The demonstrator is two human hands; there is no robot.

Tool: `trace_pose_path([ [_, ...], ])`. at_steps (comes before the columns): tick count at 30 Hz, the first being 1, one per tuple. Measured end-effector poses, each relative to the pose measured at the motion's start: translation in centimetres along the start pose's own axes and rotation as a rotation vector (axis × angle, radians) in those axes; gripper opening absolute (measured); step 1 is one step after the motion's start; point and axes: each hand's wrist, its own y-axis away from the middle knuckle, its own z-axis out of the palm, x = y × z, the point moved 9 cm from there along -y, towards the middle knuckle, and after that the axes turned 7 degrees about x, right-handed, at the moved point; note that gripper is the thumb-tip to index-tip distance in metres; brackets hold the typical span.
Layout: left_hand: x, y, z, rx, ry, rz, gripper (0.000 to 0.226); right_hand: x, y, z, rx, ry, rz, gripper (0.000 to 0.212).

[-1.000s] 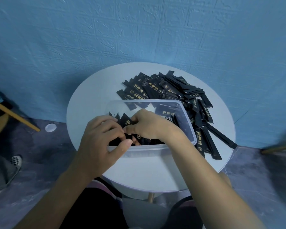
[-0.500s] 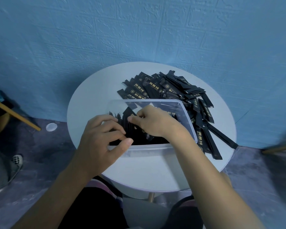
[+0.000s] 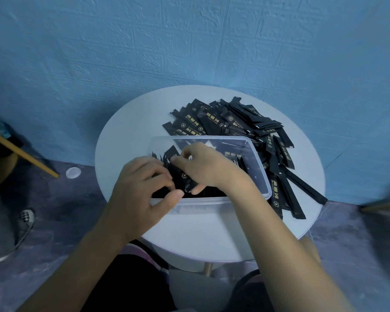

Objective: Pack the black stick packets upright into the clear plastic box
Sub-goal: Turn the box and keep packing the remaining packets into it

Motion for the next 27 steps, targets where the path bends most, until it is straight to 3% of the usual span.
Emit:
trace_pose_path([
  [6, 0.1, 0.0, 0.0, 0.005, 0.001, 0.002, 0.035, 0.4, 0.1, -0.1, -0.017, -0.054, 0.018, 0.038],
  [17, -0.1, 0.0, 0.1, -0.014, 0.007, -0.017, 0.035, -0.1, 0.2, -1.4, 0.121, 0.122, -0.087, 0.032],
  [27, -0.1, 0.0, 0.1, -0.027, 0.015, -0.028, 0.032, -0.1, -0.2, 0.4, 0.014, 0.057, -0.086, 0.046],
])
